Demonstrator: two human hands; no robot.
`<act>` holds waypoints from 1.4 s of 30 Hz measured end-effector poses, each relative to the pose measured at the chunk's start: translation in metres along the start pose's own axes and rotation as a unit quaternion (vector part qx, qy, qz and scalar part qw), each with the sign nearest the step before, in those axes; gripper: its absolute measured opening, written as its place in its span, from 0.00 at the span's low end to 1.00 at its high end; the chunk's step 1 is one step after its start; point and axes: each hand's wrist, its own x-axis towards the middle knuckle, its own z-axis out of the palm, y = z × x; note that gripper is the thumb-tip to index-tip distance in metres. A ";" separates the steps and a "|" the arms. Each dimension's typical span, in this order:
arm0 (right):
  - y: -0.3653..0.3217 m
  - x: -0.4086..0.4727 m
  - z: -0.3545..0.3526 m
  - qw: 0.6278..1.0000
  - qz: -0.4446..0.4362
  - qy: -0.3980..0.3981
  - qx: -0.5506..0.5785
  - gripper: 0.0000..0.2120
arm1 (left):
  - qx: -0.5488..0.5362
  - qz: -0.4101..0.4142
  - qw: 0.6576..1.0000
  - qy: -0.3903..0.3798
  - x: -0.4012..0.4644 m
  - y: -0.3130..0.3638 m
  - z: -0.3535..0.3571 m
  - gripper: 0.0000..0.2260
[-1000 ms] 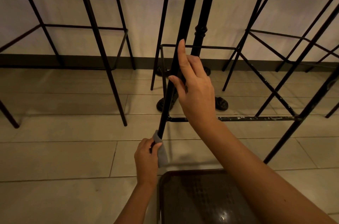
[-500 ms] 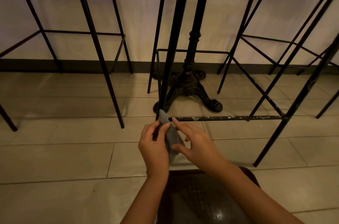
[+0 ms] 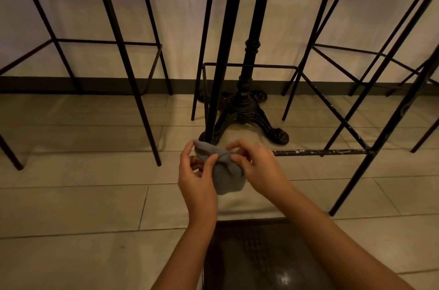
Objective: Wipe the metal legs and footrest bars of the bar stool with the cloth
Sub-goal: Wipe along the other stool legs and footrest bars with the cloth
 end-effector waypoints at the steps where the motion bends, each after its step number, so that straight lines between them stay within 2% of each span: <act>1: -0.001 0.002 -0.003 1.000 0.002 0.007 0.006 0.08 | 0.012 0.008 1.000 -0.001 0.001 -0.001 0.000 0.20; 4: -0.001 0.006 -0.014 0.999 0.016 0.019 0.023 0.07 | 0.059 0.040 0.997 -0.001 0.005 -0.006 0.000 0.11; 7: 0.006 0.021 -0.023 0.999 0.018 -0.026 0.006 0.10 | 0.101 0.077 0.992 0.008 0.009 -0.012 -0.001 0.08; 9: 0.011 0.038 -0.023 0.998 0.020 -0.057 -0.008 0.13 | 0.123 0.090 0.988 0.012 0.010 -0.014 0.001 0.09; 12: 0.011 0.060 -0.014 0.996 0.025 -0.082 -0.018 0.11 | 0.145 0.134 0.980 -0.005 0.015 -0.015 0.002 0.13; 16: 0.012 0.071 0.004 0.997 0.033 -0.065 -0.017 0.09 | 0.209 0.225 0.950 -0.065 0.026 -0.022 -0.002 0.18; 19: 0.018 0.071 0.007 0.998 0.041 -0.047 -0.009 0.07 | 0.259 0.248 0.927 -0.106 0.024 -0.036 -0.005 0.23; 22: 0.020 0.073 0.007 0.998 0.040 -0.042 0.002 0.03 | 0.231 0.231 0.938 -0.119 0.027 -0.043 -0.008 0.23; 25: 0.021 0.075 0.009 0.996 0.015 -0.020 -0.086 0.06 | 0.209 0.258 0.936 -0.115 0.035 -0.042 -0.010 0.24; 28: 0.020 0.069 0.013 0.973 -0.092 -0.004 -0.211 0.06 | 0.206 0.269 0.933 -0.125 0.038 -0.042 -0.014 0.24; 31: 0.016 0.065 0.005 0.955 -0.176 -0.028 -0.235 0.06 | 0.200 0.276 0.930 -0.137 0.042 -0.045 -0.018 0.23; 35: 0.019 0.055 -0.007 0.958 -0.164 -0.071 -0.225 0.11 | 0.191 0.284 0.930 -0.137 0.043 -0.045 -0.018 0.22; 39: 0.020 0.039 -0.004 0.940 -0.144 -0.120 -0.286 0.24 | 0.162 0.290 0.937 -0.110 0.041 -0.042 -0.019 0.23; 42: 0.023 0.037 0.001 0.936 -0.151 -0.097 -0.304 0.24 | 0.168 0.293 0.935 -0.114 0.047 -0.040 -0.017 0.24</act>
